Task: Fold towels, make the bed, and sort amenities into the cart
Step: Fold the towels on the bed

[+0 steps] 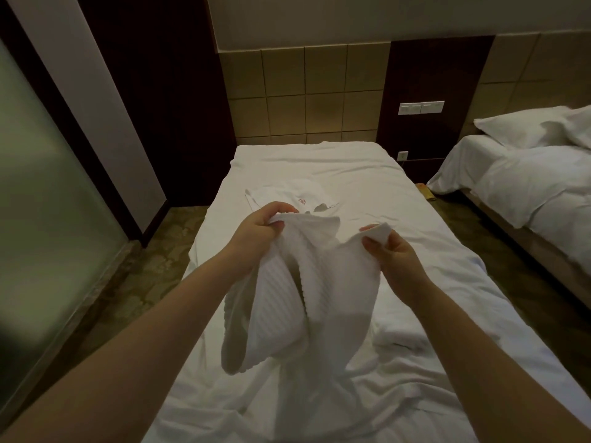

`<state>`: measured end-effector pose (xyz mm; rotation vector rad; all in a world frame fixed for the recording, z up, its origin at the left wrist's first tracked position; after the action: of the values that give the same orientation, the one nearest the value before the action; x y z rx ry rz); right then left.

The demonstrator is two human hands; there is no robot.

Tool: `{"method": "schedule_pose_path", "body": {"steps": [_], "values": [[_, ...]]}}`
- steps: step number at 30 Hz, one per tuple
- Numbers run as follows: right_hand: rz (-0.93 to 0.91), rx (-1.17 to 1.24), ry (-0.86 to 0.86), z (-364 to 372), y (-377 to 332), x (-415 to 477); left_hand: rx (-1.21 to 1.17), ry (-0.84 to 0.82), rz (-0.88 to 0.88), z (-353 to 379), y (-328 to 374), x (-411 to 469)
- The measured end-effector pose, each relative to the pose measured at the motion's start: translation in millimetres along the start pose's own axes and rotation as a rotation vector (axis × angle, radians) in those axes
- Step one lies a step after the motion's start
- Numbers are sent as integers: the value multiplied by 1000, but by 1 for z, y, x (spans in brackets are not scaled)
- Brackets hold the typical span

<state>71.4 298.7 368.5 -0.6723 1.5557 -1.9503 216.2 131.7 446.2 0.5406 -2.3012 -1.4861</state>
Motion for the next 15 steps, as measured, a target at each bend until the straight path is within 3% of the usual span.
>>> {"method": "schedule_pose_path", "body": {"steps": [4, 8, 12, 15], "values": [[5, -180, -67, 43, 2, 5, -100, -70, -115, -6, -15, -2], [-17, -158, 62, 55, -3, 14, -215, -230, -259, -9, -35, -6], [-67, -124, 77, 71, -20, 15, 113, -32, -204, -45, -44, 1], [-141, -158, 18, 93, -42, 12, 80, 150, -84, -66, -32, 3]]}}
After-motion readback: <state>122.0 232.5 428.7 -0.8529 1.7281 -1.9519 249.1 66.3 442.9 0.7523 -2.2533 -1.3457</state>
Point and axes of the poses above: each hand's wrist, its own x-axis towards the middle knuckle, its own z-axis out of the palm, y = z × x, the point moved 10 cm from there along x, towards the middle knuckle, and after that the axes turned 5 degrees about -y, right-handed, at the moved point
